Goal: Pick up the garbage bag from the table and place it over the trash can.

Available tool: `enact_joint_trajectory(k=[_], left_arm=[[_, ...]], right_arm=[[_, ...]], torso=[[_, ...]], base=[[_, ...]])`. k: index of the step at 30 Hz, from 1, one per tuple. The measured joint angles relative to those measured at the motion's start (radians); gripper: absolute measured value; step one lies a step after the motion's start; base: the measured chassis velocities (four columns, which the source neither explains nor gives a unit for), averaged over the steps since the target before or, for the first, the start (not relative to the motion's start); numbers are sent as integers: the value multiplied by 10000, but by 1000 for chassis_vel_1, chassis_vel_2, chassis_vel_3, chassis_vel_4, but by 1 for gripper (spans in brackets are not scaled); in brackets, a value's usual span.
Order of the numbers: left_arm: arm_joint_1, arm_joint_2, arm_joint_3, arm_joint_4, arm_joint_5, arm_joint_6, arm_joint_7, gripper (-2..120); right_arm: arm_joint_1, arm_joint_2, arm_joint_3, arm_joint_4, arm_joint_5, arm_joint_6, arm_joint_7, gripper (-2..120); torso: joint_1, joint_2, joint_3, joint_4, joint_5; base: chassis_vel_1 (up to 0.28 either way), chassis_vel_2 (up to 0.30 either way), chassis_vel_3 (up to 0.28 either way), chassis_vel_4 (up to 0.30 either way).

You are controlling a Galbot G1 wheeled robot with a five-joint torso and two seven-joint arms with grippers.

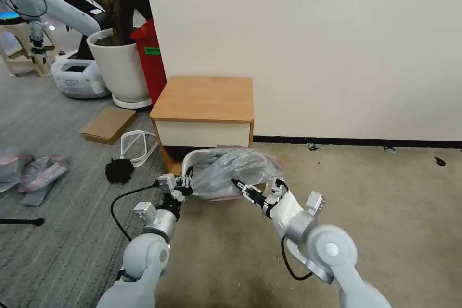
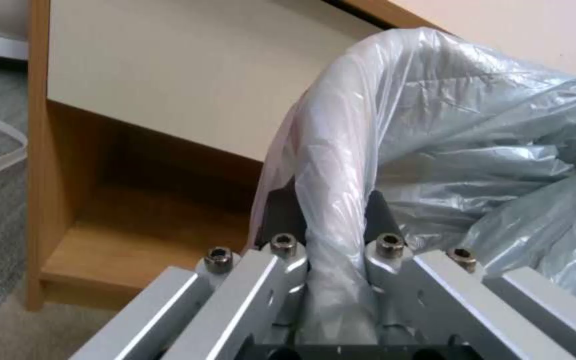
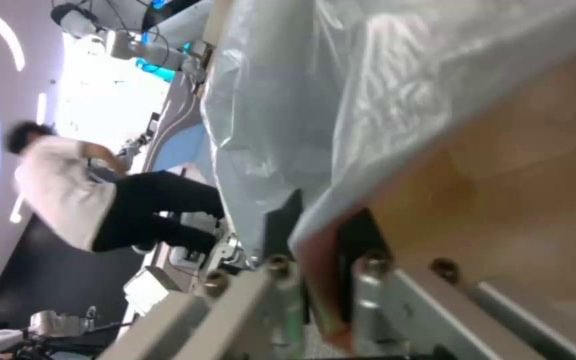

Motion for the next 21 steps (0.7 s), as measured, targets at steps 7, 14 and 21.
enact_joint_trajectory(k=[7, 14, 21], left_arm=[[-92, 11, -48, 57, -21, 0, -57, 5], [-220, -45, -79, 78, -282, -1, -336, 5], [-283, -147, -56, -102, -1145, 67, -874, 5]], right_arm=[[-201, -66, 10, 119, -208, 260, -94, 0], [-480, -43, 16, 267, -418, 311, -132, 0], [-682, 48, 62, 214, -612, 333, -198, 0]], torso=[[0, 0, 0, 0, 0], [0, -1, 0, 0, 0], [0, 0, 0, 0, 0]], base=[[0, 0, 0, 0], [0, 0, 0, 0], [0, 0, 0, 0]])
